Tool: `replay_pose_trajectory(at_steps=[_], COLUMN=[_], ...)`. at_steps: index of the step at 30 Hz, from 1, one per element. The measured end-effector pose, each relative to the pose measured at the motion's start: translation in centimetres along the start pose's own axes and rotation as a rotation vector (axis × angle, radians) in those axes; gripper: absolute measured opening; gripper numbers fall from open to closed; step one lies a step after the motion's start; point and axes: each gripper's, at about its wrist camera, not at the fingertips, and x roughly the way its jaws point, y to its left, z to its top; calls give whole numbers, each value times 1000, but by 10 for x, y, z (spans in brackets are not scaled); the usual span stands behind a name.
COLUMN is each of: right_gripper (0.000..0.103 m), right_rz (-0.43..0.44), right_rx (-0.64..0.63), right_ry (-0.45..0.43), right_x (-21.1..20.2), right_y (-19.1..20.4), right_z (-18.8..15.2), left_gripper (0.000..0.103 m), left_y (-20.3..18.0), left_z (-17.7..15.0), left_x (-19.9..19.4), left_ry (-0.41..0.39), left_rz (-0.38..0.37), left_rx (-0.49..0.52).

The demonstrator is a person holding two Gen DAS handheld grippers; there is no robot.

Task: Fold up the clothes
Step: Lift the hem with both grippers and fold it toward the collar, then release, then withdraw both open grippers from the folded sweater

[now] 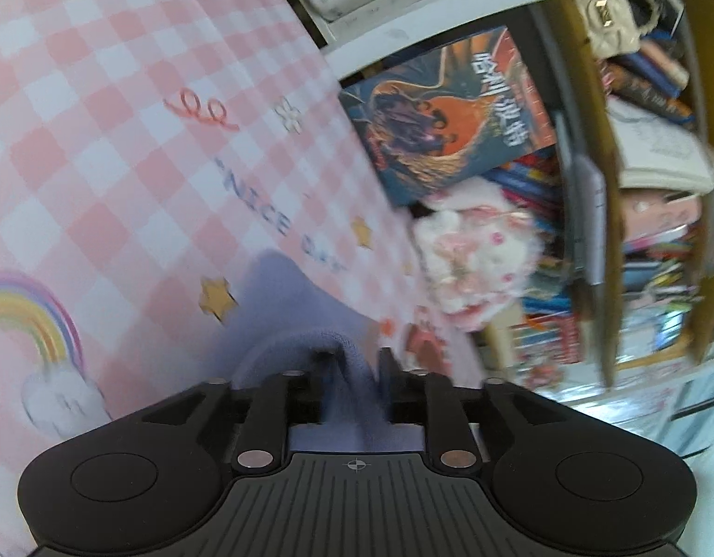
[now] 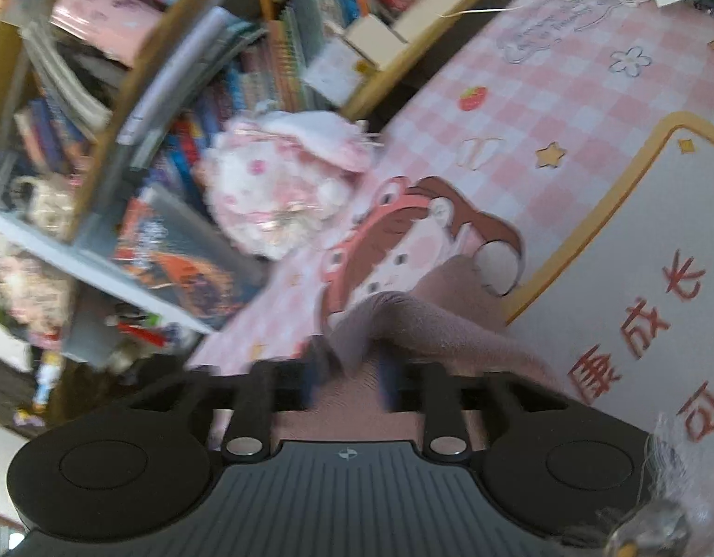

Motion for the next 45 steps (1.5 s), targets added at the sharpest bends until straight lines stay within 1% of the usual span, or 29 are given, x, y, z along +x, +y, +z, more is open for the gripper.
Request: replay_pose_trajectory(at_steps=[1,2,3,5,6,9,10,12,14,15,16,17,18,19,20,21,23,24,25,27,29,31,32,33,34,36,38,41,45], right_gripper=[48,48,52,53,53,53,53,52,47,38,22,15,8,7,7,6,6,6,6,6,6,7,7,12,22,27,27,27,29], right_rz=[-21,-41,-62,-114,-143,-261,-290,-330,-367,-377,-386,-390,-392,-363,-305,-245,-130,-117,-148,-208,-237,-221,-221,-233,-245,-269,-269,-279,-278], right_rx=[-24,-56,-90,-179,-229,-468,-552,-677,-766,-785,-800,-792,-767,-713,-621,-492,-245,-185,-183,-181,-178,-143,-138,-146,-146,-148,-162,-222,-313], right_ry=[-20,-43,-62,-68,-68,-23,-4,25,41,46,51,58,57,51,37,14,-27,-21,5,51,52,40,40,36,27,9,-7,-29,-39], right_x=[0,-2,-4,-5,-4,7,13,23,36,41,46,49,50,46,37,27,9,13,24,46,59,57,56,54,52,47,40,30,22], right_y=[1,2,3,6,8,18,21,25,28,28,28,28,26,25,21,12,-6,-14,-17,-23,-30,-35,-36,-36,-35,-33,-33,-29,-22], right_z=[2,4,7,8,8,-4,-12,-24,-34,-36,-37,-36,-33,-26,-16,-6,15,19,17,14,9,10,10,11,11,11,12,14,16], left_gripper=[35,40,44,44,44,45,45,44,43,41,37,4,4,4,4,4,4,4,4,5,6,8,12,15,17,21,25,25,26], left_y=[0,-1,-3,-7,-10,-19,-22,-27,-33,-35,-37,-39,-41,-41,-40,-36,-24,-16,-10,-10,-11,-10,-9,-8,-7,-9,-13,-17,-28], left_z=[4,8,11,14,12,6,1,-8,-17,-21,-25,-27,-25,-21,-15,-8,1,3,3,1,2,1,1,2,2,2,1,-3,-15], left_x=[0,-4,-9,-15,-15,-12,-9,0,13,20,26,29,27,22,12,3,1,8,17,24,26,27,26,25,24,19,10,-6,-23], left_ry=[-6,-25,-52,-84,-78,-58,-44,-23,-2,10,22,28,33,27,-1,-26,-30,-5,18,9,-3,-3,-5,-10,-16,-40,-79,-137,-185], left_rz=[19,26,38,74,91,141,156,191,219,229,241,249,241,224,191,179,202,224,246,255,255,256,258,263,269,280,288,288,256], left_rx=[23,55,103,202,255,414,462,547,620,653,688,716,716,702,657,616,560,533,526,539,540,553,557,558,556,547,545,548,543])
